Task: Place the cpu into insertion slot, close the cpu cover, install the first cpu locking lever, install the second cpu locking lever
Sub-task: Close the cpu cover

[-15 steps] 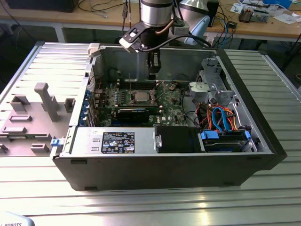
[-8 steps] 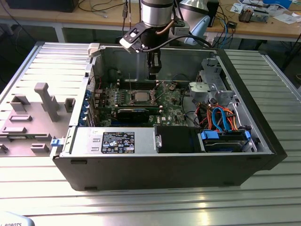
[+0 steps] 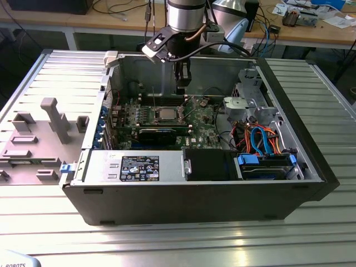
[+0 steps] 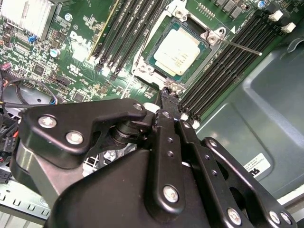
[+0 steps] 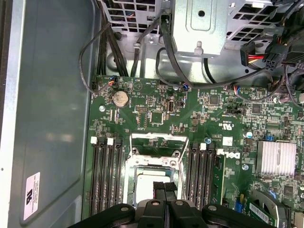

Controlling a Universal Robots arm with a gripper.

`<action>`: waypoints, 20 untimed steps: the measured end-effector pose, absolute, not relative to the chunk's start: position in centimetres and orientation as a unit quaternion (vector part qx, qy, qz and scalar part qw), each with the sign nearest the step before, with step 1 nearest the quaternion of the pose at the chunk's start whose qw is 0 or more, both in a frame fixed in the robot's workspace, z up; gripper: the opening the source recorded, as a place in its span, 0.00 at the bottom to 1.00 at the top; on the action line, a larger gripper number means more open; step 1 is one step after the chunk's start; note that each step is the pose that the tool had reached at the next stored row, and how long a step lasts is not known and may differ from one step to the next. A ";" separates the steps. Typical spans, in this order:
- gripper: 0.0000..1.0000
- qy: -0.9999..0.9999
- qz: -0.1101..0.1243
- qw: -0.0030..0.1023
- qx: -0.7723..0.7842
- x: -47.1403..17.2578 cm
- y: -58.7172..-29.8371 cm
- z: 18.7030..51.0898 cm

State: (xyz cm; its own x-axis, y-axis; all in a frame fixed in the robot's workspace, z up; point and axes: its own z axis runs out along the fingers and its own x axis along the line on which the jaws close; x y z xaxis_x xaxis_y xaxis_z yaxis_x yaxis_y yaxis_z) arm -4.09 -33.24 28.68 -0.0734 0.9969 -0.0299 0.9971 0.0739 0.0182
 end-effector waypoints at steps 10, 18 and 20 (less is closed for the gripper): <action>0.11 0.733 -0.004 0.017 0.680 -3.9 -33.2 28.6; 0.11 0.733 -0.003 0.017 0.680 -3.6 -33.2 28.4; 0.11 0.733 -0.003 0.017 0.680 -3.5 -33.2 28.4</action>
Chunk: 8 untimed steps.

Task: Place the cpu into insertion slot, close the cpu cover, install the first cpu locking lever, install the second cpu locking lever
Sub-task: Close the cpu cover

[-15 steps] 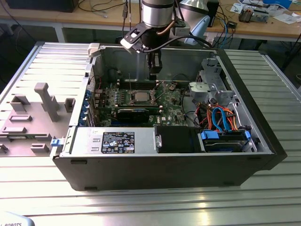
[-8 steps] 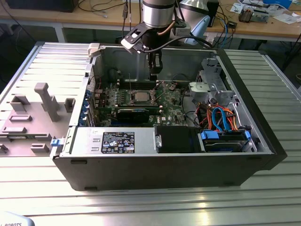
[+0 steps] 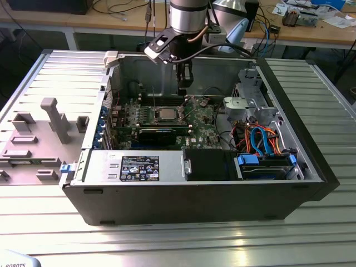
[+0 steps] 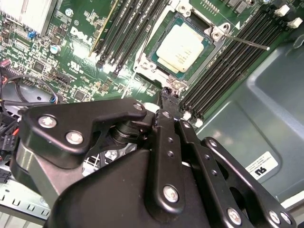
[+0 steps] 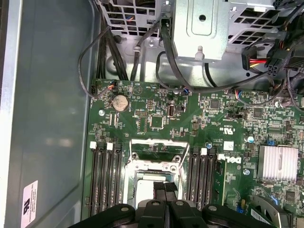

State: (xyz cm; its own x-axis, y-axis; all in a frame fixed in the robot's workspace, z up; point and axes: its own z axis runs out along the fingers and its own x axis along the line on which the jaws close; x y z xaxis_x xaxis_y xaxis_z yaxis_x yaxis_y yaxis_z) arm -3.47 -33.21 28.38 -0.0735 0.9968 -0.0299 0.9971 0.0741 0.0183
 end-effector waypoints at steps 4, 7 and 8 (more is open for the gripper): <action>0.11 0.733 -0.004 0.017 0.680 -3.1 -33.2 28.3; 0.11 0.733 -0.004 0.017 0.680 -3.0 -33.2 28.2; 0.11 0.733 -0.004 0.017 0.680 -2.9 -33.2 28.2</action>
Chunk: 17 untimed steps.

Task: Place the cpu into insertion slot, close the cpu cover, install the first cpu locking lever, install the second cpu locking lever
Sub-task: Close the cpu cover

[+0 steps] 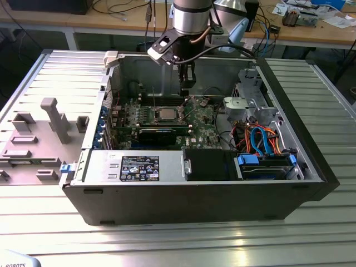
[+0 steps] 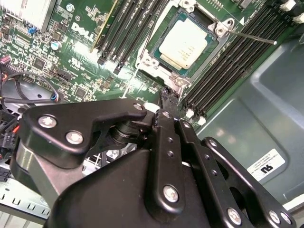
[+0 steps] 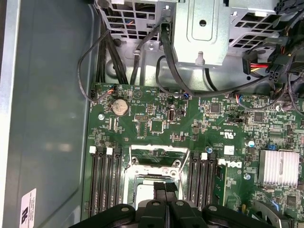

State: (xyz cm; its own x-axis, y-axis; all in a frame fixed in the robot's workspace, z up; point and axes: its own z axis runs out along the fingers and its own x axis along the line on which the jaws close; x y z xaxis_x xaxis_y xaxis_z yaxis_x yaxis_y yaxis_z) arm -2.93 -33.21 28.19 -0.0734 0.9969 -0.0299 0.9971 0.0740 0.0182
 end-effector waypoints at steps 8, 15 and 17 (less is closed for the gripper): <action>0.11 0.733 -0.004 0.017 0.680 -2.6 -33.2 28.1; 0.11 0.733 -0.004 0.017 0.680 -2.4 -33.2 27.9; 0.11 0.733 -0.004 0.017 0.680 -2.4 -33.2 27.9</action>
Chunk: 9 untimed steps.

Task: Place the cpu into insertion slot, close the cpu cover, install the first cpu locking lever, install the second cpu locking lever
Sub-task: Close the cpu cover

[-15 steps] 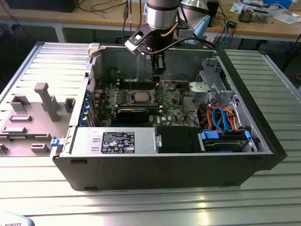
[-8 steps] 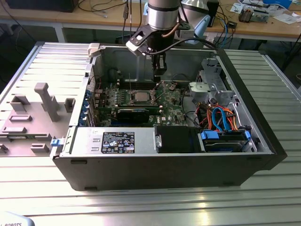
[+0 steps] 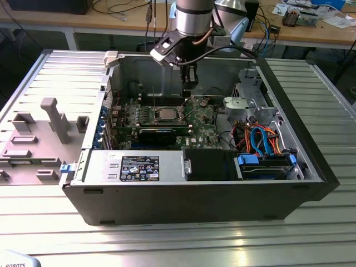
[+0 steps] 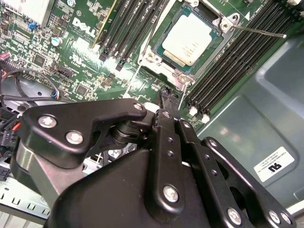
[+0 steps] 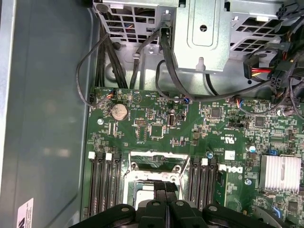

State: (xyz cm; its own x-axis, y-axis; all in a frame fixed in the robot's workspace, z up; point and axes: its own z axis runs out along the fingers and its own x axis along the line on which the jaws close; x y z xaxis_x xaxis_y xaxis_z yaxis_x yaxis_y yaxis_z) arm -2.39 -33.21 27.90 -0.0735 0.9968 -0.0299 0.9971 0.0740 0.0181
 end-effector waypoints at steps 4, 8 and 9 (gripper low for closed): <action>0.11 0.733 -0.004 0.017 0.680 -2.3 -33.2 27.8; 0.11 0.733 -0.004 0.017 0.680 -2.1 -33.2 27.7; 0.11 0.733 -0.003 0.017 0.680 -2.1 -33.2 27.7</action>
